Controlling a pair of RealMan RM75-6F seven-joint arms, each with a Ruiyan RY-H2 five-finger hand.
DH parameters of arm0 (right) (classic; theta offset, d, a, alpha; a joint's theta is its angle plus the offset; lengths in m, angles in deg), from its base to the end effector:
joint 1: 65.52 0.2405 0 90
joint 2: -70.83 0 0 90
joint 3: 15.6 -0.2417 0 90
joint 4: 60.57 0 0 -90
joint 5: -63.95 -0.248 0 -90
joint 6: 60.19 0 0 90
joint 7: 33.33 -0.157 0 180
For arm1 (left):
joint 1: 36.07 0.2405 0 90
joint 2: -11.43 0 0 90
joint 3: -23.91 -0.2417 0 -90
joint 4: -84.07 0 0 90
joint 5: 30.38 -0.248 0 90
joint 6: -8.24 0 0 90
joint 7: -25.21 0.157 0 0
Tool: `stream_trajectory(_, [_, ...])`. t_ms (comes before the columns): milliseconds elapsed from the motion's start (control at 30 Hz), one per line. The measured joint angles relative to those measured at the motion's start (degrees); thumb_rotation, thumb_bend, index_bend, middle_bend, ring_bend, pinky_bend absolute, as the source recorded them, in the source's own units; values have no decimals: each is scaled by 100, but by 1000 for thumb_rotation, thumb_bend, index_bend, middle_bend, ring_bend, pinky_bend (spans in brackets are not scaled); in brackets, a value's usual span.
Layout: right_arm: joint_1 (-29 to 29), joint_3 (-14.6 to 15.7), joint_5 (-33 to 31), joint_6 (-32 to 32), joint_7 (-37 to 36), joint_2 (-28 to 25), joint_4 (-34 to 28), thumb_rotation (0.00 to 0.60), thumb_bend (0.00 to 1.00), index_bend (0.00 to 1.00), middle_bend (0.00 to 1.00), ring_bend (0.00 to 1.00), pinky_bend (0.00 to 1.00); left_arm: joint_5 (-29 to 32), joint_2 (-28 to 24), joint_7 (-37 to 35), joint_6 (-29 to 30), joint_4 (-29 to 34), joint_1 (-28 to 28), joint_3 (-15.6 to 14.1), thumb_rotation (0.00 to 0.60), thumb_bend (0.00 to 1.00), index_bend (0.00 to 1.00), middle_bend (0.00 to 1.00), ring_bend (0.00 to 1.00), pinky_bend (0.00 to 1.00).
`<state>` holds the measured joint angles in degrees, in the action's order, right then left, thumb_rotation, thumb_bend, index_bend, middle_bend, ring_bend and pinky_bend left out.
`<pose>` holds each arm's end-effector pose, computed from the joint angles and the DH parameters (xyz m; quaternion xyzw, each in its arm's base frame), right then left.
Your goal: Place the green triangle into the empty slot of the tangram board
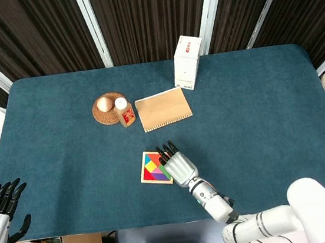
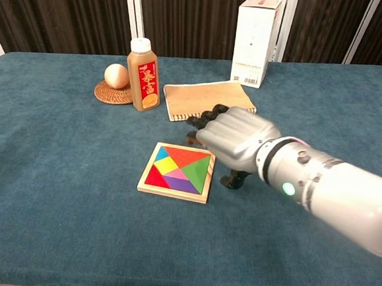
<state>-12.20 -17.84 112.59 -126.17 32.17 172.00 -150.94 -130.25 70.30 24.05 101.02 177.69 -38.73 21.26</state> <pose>-0.0643 -0.2868 -0.1265 0.8520 -0.1435 0.2252 0.4503 -0.2907 0.1570 0.1339 -0.6559 -0.3276 -0.4177 0.5366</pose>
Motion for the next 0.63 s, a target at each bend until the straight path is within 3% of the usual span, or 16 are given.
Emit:
stream_trajectory(167, [-602,309,558,-507,-855,-835,-1016,600,314,17,0,0,0,-158,24,-141,230,-146,35,-4,600,462,0,0,15,33])
stream_trajectory(333, [-1736,1156,1764,-1755,-1975,-2169,-1806,600,206,0,0,0,0,-158,111,-63,313,-216,59,47,600,478,0,0,2,10])
stream_trajectory(500, [-2839,1726,2580,-2786,-3693,-2709,-1670,600,198,0,0,0,0,-142,246,189,176,-258,22,59,600,478,0,0,0,7])
stream_trajectory(633, [-3780,1904,2945,-3263,-4839,-2855,-1292,600,199,0,0,0,0,119,281,370,-90,-201,-30,99,600,507,0,0,0,7])
